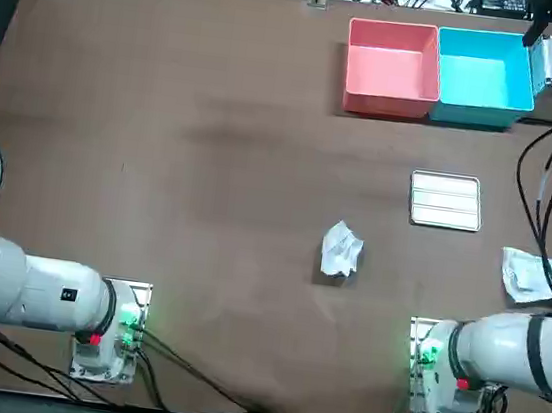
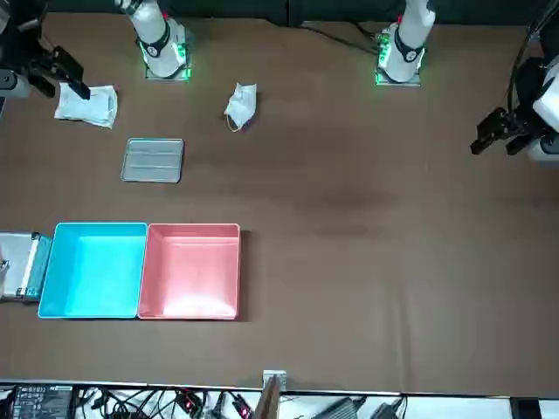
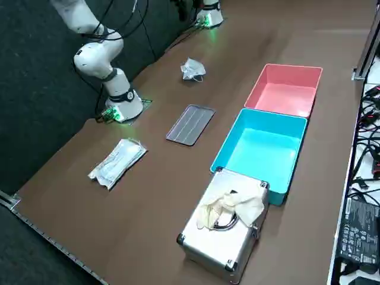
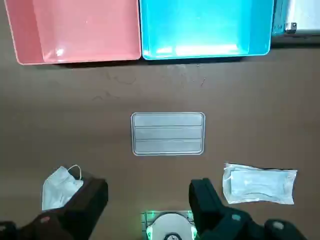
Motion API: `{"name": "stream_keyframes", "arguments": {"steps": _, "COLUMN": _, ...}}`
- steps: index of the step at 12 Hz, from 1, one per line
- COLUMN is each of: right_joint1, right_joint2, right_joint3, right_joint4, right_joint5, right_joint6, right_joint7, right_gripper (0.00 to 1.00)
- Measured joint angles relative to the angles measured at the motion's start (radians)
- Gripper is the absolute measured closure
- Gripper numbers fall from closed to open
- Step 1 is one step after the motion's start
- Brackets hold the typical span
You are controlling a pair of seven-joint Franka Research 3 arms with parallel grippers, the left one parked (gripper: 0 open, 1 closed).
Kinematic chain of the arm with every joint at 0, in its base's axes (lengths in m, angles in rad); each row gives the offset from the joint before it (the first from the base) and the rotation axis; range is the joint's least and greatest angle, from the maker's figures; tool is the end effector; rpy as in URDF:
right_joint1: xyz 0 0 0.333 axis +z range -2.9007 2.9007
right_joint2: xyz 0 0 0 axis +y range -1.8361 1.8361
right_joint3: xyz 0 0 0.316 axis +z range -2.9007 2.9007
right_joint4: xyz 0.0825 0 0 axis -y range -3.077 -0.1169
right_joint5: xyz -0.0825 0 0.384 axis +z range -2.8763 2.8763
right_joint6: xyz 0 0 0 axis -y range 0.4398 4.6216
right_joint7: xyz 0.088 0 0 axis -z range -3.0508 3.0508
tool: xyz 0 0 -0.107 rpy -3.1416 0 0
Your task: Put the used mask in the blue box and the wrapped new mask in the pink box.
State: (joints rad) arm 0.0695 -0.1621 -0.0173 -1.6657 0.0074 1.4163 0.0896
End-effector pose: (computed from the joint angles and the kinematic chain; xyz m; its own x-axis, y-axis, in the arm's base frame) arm 0.4857 0.0255 0.6520 0.9955 -0.0360 -0.0878 -0.0363 -0.9993 -0.0023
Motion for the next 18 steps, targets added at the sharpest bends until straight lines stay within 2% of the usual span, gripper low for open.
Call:
{"name": "stream_keyframes", "arguments": {"steps": 10, "right_joint1": 0.016, "right_joint2": 0.018, "right_joint3": 0.002, "right_joint4": 0.019, "right_joint5": 0.004, "right_joint6": -0.001, "right_joint7": 0.000, "right_gripper": 0.00}}
{"name": "stream_keyframes", "arguments": {"steps": 14, "right_joint1": 0.134, "right_joint2": 0.054, "right_joint3": 0.007, "right_joint4": 0.003, "right_joint5": 0.016, "right_joint6": 0.022, "right_joint7": 0.018, "right_gripper": 0.00}}
{"name": "stream_keyframes", "arguments": {"steps": 18, "right_joint1": 0.240, "right_joint2": 0.074, "right_joint3": 0.010, "right_joint4": -0.109, "right_joint5": 0.035, "right_joint6": 0.172, "right_joint7": 0.085, "right_gripper": 0.00}}
